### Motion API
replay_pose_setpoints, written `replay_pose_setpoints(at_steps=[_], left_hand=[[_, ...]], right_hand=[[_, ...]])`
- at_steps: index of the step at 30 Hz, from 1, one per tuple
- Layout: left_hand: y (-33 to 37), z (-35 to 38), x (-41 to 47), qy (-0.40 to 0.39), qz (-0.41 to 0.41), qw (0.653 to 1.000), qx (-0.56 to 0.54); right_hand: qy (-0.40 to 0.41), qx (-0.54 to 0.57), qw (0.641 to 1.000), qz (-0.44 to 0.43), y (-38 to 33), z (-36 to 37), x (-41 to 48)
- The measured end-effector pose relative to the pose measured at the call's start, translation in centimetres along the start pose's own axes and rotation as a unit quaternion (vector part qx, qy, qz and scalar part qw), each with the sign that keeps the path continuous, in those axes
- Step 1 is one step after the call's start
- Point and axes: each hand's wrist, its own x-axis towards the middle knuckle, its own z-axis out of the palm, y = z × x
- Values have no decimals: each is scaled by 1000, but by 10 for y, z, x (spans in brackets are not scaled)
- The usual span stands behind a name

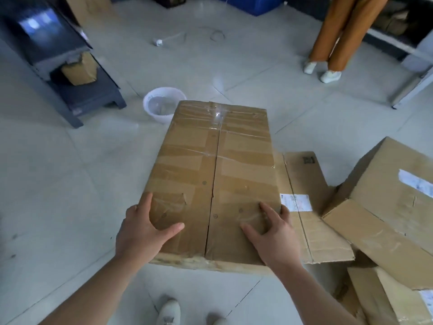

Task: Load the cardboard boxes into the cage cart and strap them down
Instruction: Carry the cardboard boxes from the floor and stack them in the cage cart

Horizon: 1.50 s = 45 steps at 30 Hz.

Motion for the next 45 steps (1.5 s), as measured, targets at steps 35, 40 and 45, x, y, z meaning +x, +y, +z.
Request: replay_pose_setpoints(at_steps=[35, 40, 45], left_hand=[[-206, -200, -658, 486, -467, 715, -184], [-235, -171, -775, 508, -538, 650, -170], [-262, -137, -868, 524, -605, 574, -172]], right_hand=[[-319, -30, 727, -608, -296, -26, -510], [-371, -26, 659, -654, -273, -10, -627], [-430, -38, 584, -687, -253, 16, -734]])
